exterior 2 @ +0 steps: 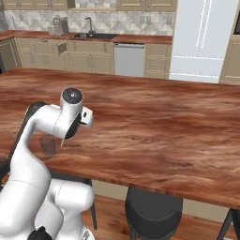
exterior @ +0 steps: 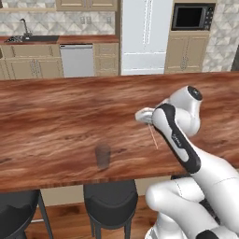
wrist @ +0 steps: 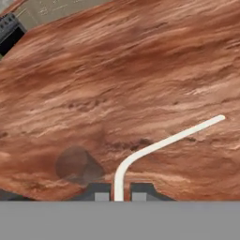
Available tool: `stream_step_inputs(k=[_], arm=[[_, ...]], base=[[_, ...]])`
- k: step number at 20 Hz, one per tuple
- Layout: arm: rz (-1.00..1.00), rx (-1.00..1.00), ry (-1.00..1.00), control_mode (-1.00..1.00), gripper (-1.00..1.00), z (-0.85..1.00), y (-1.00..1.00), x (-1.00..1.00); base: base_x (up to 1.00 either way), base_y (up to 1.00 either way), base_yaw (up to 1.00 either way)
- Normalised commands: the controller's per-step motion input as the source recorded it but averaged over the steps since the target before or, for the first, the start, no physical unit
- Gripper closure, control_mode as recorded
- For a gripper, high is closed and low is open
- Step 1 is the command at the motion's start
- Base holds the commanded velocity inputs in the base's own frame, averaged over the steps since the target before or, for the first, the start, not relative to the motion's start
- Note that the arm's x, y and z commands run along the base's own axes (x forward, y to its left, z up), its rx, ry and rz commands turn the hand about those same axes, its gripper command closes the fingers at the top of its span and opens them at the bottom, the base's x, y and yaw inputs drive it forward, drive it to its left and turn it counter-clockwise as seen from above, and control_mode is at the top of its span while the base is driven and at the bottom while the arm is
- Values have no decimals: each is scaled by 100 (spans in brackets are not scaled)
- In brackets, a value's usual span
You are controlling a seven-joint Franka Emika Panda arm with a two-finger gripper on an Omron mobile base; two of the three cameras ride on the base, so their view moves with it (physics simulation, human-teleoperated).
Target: Take a straw from the drawer in front and place it inside the glass cup on the dining counter.
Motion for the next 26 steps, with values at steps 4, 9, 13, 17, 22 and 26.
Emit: stream_step_inputs(k=[4, 9, 13, 17, 22, 26], arm=[[53, 15, -22, -100, 100, 14, -5, 4], [44, 16, -29, -100, 100, 8, 1, 0], [32, 19, -23, -100, 100, 4, 28, 1], [24, 14, 2, -100, 100, 3, 54, 29], [28, 15, 3, -100, 100, 2, 46, 31], [30, 13, 0, -100, 100, 4, 15, 4]], base=[[0, 0, 0], [0, 0, 0], [0, 0, 0], [0, 0, 0], [0, 0, 0], [0, 0, 0]])
